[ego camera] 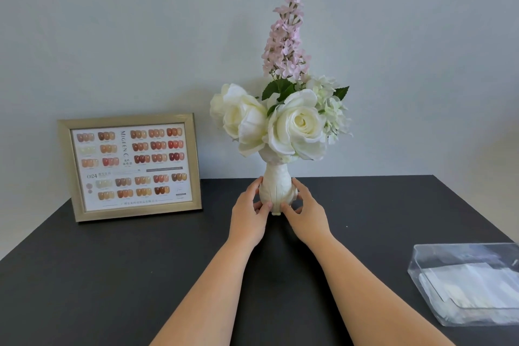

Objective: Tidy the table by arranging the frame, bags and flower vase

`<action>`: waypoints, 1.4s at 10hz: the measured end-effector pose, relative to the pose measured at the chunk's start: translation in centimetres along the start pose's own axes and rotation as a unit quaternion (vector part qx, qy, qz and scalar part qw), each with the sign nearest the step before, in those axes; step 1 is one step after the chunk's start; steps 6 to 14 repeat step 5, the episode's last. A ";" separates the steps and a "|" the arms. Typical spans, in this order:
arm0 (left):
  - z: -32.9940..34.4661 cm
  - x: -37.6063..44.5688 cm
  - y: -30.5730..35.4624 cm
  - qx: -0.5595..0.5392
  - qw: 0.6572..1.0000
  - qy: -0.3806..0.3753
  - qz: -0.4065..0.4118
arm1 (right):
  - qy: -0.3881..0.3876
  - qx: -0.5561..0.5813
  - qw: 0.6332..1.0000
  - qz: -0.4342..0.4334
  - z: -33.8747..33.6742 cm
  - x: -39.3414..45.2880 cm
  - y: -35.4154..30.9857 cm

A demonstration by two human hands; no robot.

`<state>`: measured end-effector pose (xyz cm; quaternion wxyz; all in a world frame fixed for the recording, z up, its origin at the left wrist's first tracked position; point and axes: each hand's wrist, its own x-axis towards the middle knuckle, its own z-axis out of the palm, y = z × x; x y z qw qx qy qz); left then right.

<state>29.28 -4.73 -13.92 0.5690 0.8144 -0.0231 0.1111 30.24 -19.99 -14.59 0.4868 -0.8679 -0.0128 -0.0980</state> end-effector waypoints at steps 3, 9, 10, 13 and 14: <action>0.3 0.7 -0.6 0.018 1.000 -0.005 0.012 | 0.002 -0.002 1.000 0.004 0.2 0.6 0.3; 0.6 -0.7 -0.6 0.060 0.998 0.004 0.019 | 0.036 0.001 0.999 -0.003 -0.2 -0.2 0.7; 0.6 -0.7 -0.6 0.060 0.998 0.004 0.019 | 0.036 0.001 0.999 -0.003 -0.2 -0.2 0.7; 0.6 -0.7 -0.6 0.060 0.998 0.004 0.019 | 0.036 0.001 0.999 -0.003 -0.2 -0.2 0.7; 0.6 -0.7 -0.6 0.060 0.998 0.004 0.019 | 0.036 0.001 0.999 -0.003 -0.2 -0.2 0.7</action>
